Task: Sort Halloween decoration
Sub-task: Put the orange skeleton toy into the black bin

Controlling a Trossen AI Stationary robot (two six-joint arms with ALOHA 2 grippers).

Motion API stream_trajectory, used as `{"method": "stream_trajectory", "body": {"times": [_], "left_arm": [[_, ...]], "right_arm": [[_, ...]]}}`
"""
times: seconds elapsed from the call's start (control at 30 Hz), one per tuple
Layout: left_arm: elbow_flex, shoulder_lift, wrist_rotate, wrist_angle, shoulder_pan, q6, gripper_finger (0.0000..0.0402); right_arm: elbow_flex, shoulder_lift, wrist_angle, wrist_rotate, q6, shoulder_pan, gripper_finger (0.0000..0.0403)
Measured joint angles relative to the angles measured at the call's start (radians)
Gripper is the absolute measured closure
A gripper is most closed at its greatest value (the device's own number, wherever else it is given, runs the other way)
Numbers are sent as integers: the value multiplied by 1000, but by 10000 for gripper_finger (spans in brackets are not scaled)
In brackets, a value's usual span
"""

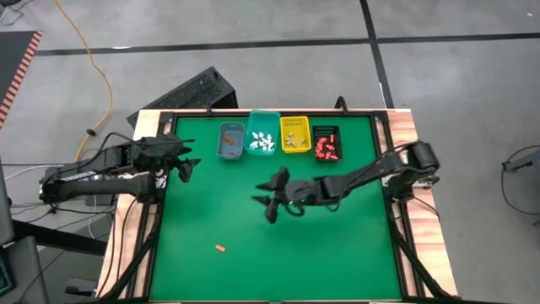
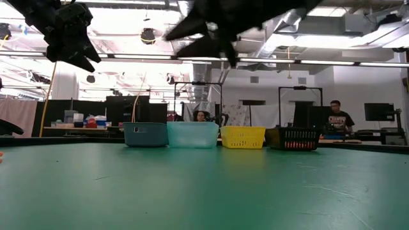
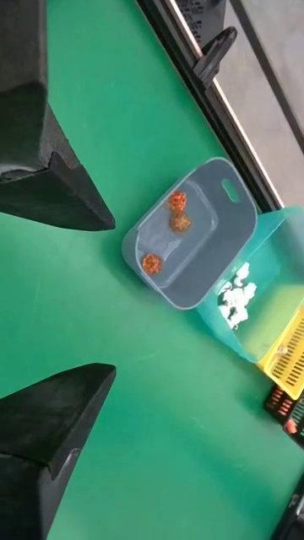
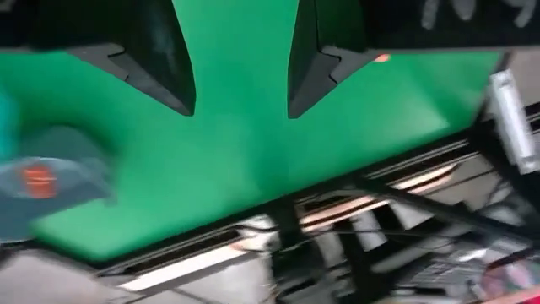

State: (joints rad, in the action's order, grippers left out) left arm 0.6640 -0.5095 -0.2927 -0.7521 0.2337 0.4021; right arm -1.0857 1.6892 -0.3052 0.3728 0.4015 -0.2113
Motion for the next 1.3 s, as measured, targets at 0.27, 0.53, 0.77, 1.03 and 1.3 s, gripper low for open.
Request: {"method": "stream_trajectory", "body": {"times": [0.27, 0.53, 0.77, 1.03, 1.3], "left_arm": [[0, 0, 4, 0, 0, -16, 141], [0, 0, 43, 1, 0, -45, 141], [0, 0, 53, 2, 0, -67, 141], [0, 0, 71, 1, -1, -67, 141], [0, 0, 71, 1, -1, -67, 141]], "right_arm": [[-284, 263, 20, -27, -13, -71, 219], [-554, 473, 143, -27, -18, -109, 219], [-717, 609, 184, -4, -34, -133, 219], [-792, 675, 241, 78, -44, -175, 219], [-792, 698, 251, 115, -60, -205, 219]]}}
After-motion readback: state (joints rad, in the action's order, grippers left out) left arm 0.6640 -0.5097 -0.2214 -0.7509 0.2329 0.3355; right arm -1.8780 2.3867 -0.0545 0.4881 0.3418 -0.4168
